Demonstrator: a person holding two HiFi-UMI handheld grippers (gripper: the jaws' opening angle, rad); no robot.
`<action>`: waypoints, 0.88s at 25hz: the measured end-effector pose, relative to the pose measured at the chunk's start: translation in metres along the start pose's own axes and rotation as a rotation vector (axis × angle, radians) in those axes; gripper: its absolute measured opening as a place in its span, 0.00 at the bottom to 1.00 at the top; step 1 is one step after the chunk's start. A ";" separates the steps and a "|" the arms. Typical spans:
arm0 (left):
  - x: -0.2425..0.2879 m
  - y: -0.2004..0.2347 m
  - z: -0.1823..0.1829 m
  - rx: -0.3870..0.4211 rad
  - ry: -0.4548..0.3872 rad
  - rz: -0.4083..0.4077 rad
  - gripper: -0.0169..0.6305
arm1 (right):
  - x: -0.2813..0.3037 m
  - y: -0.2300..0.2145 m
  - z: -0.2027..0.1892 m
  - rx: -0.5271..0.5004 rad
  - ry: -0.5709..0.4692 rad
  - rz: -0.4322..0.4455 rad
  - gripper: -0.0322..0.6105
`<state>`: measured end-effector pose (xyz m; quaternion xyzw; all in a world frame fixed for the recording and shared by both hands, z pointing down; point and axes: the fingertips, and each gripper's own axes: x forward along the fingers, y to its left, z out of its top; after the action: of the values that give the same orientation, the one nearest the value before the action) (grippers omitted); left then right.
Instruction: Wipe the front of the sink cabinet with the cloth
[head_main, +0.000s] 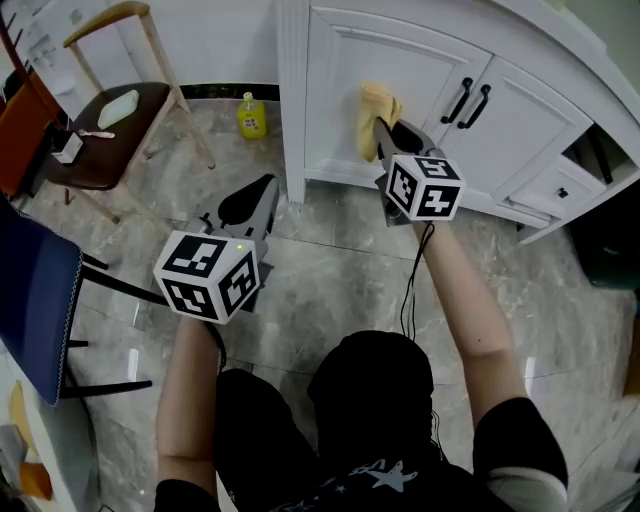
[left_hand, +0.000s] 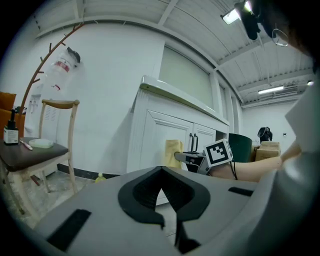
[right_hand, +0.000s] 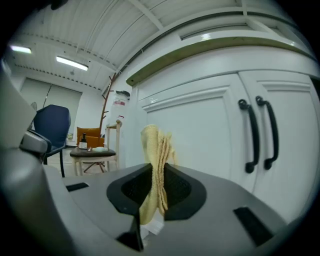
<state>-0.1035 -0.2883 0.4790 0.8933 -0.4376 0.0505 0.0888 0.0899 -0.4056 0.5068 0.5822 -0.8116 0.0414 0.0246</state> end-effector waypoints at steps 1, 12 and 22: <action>-0.005 0.006 -0.002 -0.001 -0.003 0.014 0.05 | 0.008 0.012 -0.005 0.007 0.000 0.027 0.15; -0.027 0.059 -0.043 -0.064 0.026 0.117 0.05 | 0.079 0.086 -0.058 0.002 0.025 0.146 0.15; -0.016 0.059 -0.052 -0.063 0.036 0.104 0.05 | 0.070 0.044 -0.067 0.024 0.011 0.064 0.15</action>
<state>-0.1605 -0.3004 0.5341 0.8650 -0.4833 0.0574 0.1220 0.0249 -0.4508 0.5781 0.5560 -0.8291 0.0550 0.0208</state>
